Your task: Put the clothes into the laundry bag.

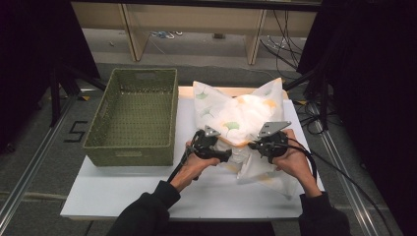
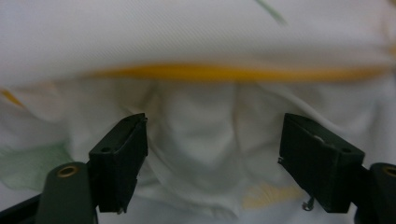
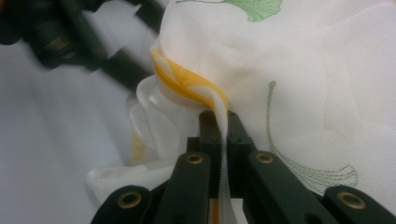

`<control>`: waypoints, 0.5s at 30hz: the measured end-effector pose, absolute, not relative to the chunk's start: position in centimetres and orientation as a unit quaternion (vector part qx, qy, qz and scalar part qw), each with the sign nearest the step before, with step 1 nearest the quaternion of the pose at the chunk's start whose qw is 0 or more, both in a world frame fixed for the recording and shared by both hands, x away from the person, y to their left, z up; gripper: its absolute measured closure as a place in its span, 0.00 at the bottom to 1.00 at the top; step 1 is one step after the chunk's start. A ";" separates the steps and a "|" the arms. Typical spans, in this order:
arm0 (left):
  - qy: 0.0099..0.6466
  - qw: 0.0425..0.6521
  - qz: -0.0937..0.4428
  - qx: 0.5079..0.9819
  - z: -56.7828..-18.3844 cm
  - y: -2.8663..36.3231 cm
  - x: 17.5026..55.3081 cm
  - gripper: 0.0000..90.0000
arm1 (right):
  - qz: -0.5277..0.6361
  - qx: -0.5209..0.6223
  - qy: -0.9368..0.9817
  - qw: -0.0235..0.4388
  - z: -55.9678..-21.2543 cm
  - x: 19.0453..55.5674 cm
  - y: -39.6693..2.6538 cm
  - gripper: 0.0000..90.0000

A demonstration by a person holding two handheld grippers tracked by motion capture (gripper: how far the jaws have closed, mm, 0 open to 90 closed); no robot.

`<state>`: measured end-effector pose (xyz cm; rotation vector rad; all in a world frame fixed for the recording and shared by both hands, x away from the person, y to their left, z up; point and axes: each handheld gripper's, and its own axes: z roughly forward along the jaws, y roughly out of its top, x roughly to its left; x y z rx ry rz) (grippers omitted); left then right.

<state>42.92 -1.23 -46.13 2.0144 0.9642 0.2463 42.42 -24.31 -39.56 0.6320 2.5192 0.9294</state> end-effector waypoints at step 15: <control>0.407 0.476 0.149 0.766 -47.3 -5.6 45.9 0.83 | 0.345 0.222 0.894 0.180 -38.8 41.7 -24.8 1.00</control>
